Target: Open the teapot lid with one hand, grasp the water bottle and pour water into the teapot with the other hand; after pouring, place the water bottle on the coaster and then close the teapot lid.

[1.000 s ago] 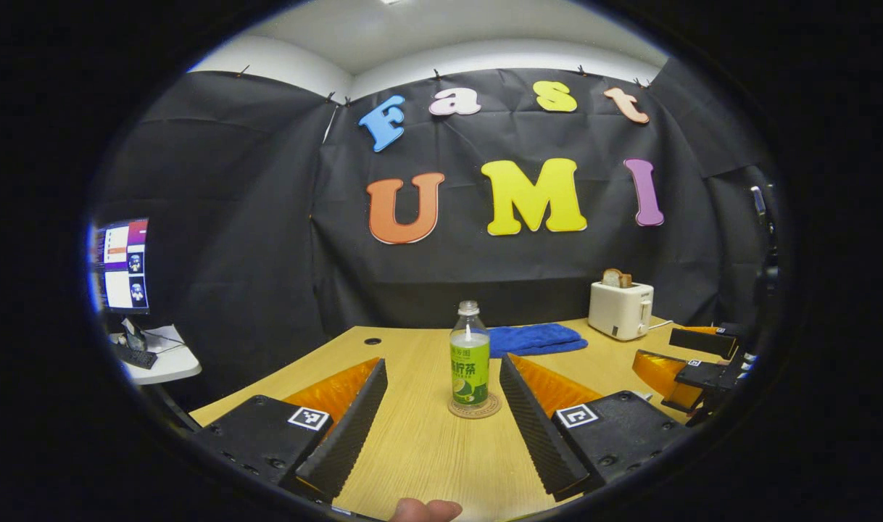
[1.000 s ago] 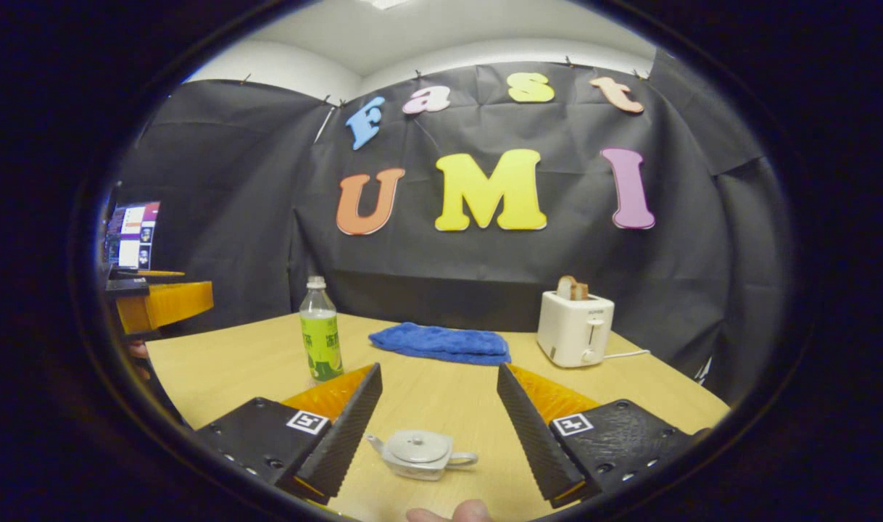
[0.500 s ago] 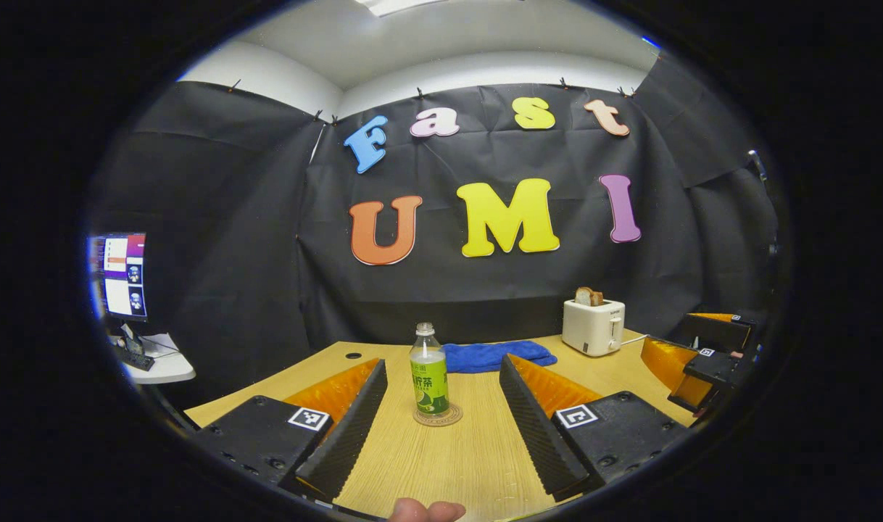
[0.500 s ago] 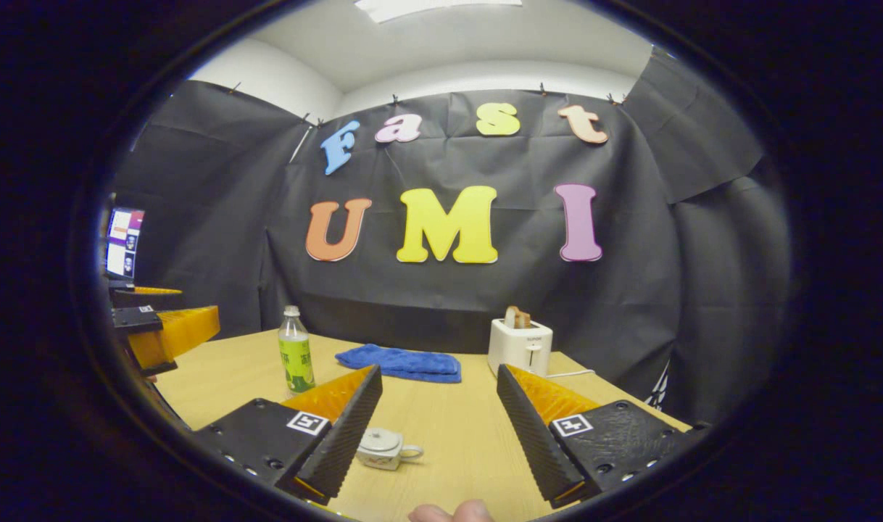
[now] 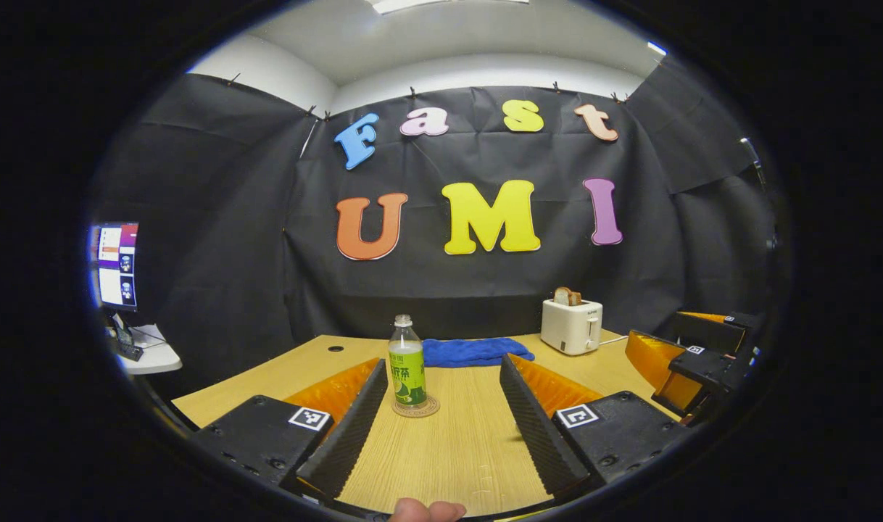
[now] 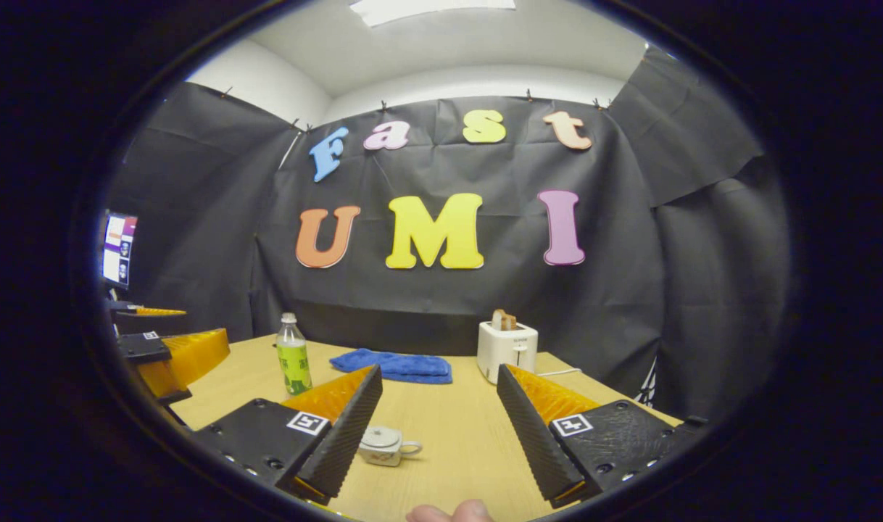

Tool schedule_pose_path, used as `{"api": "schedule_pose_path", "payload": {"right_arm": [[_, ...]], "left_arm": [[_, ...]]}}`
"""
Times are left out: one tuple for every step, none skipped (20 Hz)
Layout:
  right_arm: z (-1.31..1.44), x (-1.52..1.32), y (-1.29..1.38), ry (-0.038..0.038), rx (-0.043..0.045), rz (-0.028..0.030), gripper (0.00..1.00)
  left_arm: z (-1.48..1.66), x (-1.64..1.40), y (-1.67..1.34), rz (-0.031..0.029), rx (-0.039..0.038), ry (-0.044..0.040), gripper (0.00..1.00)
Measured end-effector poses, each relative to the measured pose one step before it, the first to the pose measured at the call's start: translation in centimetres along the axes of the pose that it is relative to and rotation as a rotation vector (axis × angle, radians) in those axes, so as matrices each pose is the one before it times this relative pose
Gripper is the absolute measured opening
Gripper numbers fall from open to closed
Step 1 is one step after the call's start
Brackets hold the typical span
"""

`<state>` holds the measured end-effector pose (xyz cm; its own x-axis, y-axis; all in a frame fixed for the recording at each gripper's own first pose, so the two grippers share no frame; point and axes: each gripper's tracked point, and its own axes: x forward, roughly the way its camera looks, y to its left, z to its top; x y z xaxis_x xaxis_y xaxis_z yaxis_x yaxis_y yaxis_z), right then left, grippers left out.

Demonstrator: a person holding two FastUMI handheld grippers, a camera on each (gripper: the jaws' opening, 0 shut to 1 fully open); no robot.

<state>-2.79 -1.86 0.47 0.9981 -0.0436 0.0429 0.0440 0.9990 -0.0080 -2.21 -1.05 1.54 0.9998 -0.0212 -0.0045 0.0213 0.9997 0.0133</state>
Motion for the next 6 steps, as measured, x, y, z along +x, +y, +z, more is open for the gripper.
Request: {"api": "schedule_pose_path", "payload": {"right_arm": [[0.088, -0.008, 0.070, -0.00103, -0.00363, 0.00049, 0.96], [-0.042, 0.036, 0.166, 0.00113, 0.00273, 0.00166, 0.96], [0.072, -0.086, 0.200, -0.00035, 0.00412, 0.00336, 0.96], [-0.022, 0.042, 0.127, 0.00028, 0.00183, 0.00246, 0.96], [-0.057, 0.107, 0.155, 0.00364, 0.00154, 0.00316, 0.96], [-0.279, 0.137, 0.145, 0.00860, 0.00018, 0.00238, 0.96]], "left_arm": [[0.058, -0.031, 0.121, 0.00142, 0.00457, -0.00291, 0.97], [-0.055, 0.034, 0.232, 0.00433, 0.00005, -0.00119, 0.97], [-0.111, 0.072, 0.149, 0.00333, 0.00072, 0.00356, 0.97], [-0.035, 0.080, 0.118, 0.00313, -0.00129, -0.00179, 0.97], [-0.033, 0.056, 0.245, 0.00657, 0.00025, 0.00152, 0.97], [-0.017, 0.032, 0.205, 0.00466, -0.00056, 0.00221, 0.97]]}}
